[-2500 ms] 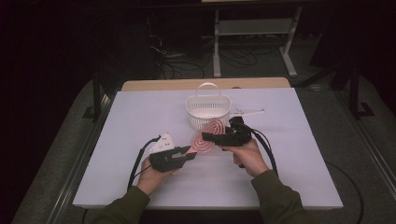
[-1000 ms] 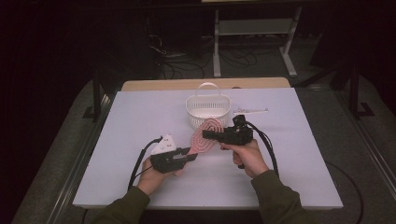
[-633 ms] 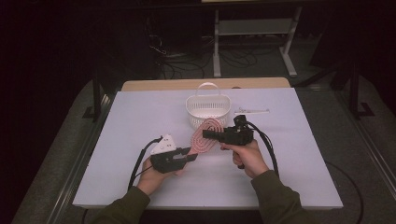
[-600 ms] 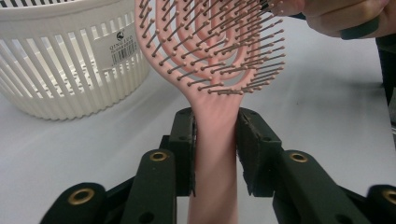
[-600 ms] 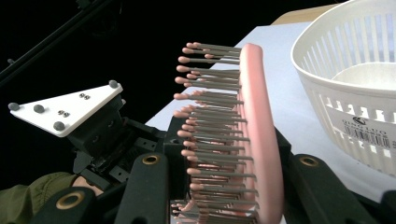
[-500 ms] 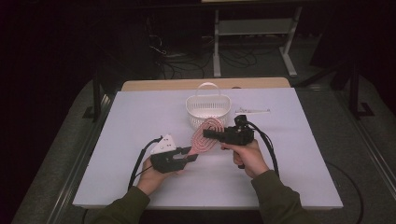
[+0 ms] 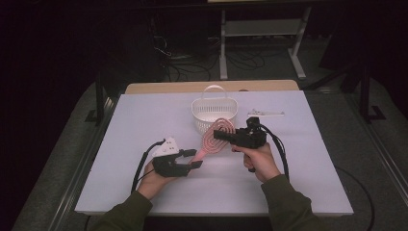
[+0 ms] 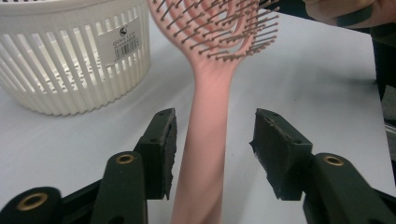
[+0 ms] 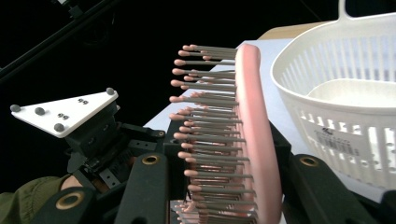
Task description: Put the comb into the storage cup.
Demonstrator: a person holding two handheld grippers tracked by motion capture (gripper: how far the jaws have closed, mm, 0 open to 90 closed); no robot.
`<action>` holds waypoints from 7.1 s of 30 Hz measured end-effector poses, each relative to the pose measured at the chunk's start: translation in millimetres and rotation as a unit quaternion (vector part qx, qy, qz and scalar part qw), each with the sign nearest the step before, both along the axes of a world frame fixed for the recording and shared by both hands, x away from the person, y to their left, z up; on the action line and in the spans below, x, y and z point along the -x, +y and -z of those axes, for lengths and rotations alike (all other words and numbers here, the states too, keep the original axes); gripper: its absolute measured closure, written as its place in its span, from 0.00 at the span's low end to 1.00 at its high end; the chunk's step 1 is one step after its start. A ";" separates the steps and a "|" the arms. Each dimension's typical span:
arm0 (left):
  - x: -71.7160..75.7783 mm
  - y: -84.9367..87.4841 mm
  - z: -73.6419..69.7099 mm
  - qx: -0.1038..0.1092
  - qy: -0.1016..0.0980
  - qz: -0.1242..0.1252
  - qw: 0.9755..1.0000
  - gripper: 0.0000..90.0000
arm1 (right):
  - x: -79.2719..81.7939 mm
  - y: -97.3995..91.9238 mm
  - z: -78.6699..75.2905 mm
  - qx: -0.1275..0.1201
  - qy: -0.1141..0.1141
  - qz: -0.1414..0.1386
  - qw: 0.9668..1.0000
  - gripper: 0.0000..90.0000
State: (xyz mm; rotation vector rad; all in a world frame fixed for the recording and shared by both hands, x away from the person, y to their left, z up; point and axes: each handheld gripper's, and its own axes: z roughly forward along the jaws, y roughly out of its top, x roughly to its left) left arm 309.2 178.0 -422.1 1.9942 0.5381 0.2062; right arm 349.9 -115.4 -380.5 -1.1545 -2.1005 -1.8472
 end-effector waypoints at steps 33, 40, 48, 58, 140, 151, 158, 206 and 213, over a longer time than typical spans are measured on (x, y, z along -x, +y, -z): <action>6.0 61.2 3.8 -0.019 0.035 -0.019 0.999 0.15 | -0.6 -23.7 -8.5 0.012 -0.022 0.036 0.999 0.70; 9.0 74.3 5.9 -0.017 0.030 -0.026 0.999 0.11 | -0.3 -26.4 -10.1 0.013 -0.025 0.040 0.999 0.70; 12.5 86.8 13.0 -0.018 0.034 -0.017 0.999 0.01 | 0.9 -28.0 -12.1 0.010 -0.028 0.045 0.999 0.70; 12.0 90.0 15.6 -0.023 0.042 -0.022 0.999 0.00 | 1.5 -29.7 -17.6 0.010 -0.036 0.049 0.998 0.70; 17.0 85.7 15.2 -0.046 0.022 -0.023 0.998 0.01 | -65.1 -57.4 -90.2 -0.006 -0.093 0.163 0.982 0.70; 17.3 85.3 15.0 -0.049 0.019 -0.020 0.998 0.01 | -77.2 -49.7 -79.2 -0.005 -0.087 0.177 0.980 0.70; 17.6 85.1 14.8 -0.047 0.019 -0.020 0.999 0.01 | -83.0 -41.4 -71.9 0.003 -0.082 0.179 0.980 0.70; 17.6 83.8 15.6 -0.046 0.022 -0.014 0.999 0.01 | -100.3 -7.3 -22.3 0.026 -0.046 0.190 0.980 0.70; 17.5 84.2 15.4 -0.046 0.022 -0.014 0.999 0.01 | -101.7 -4.8 -18.0 0.034 -0.045 0.190 0.980 0.70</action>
